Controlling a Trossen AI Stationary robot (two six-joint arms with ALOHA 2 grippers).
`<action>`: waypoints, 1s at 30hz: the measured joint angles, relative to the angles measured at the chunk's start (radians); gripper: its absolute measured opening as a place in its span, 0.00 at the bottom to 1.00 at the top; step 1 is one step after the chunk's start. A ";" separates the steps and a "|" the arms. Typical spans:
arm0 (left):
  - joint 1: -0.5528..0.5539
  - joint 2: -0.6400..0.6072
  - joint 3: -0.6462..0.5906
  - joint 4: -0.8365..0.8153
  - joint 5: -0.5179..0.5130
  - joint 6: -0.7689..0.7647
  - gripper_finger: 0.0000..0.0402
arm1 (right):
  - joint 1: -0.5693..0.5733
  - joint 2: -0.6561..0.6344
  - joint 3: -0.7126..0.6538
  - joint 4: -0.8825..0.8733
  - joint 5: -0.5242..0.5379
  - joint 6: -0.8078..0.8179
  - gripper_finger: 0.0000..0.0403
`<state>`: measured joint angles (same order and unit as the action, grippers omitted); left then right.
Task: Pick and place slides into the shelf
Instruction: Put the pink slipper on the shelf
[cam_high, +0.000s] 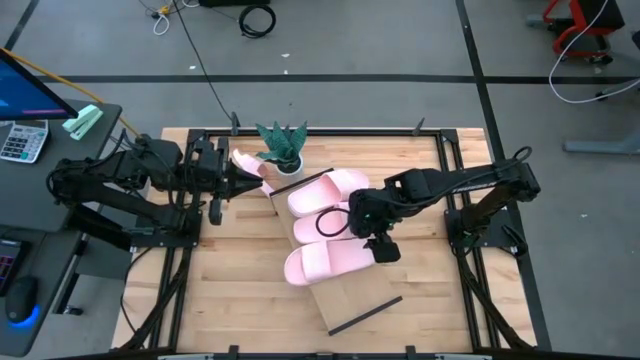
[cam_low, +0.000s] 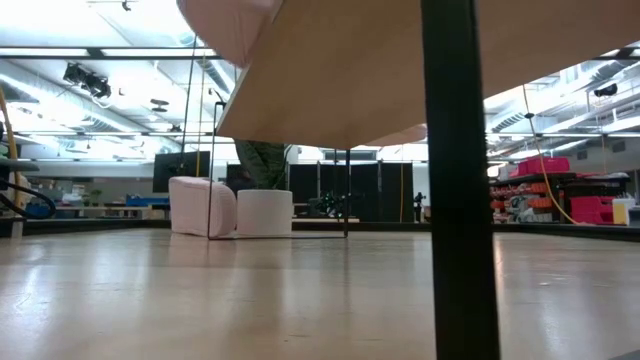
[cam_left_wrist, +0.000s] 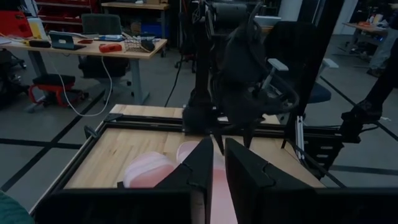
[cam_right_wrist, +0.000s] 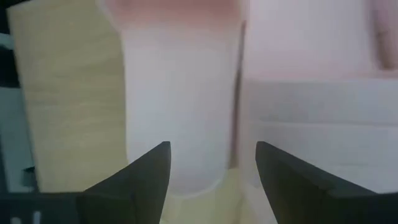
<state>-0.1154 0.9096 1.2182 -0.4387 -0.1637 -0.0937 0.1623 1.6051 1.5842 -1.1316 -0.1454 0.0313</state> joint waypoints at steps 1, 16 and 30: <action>0.000 0.000 0.000 -0.006 0.000 0.000 0.12 | 0.004 0.000 0.011 0.001 0.029 -0.001 0.60; 0.001 0.000 0.000 -0.475 -0.256 -0.253 0.13 | -0.046 0.000 0.265 -0.013 0.280 0.017 0.52; 0.156 0.013 0.000 -0.698 -0.420 -0.709 0.15 | -0.187 0.001 0.295 0.108 0.316 0.100 0.52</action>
<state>0.0404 0.9230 1.2182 -1.1370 -0.5832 -0.8023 -0.0244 1.6058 1.8793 -1.0241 0.1703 0.1310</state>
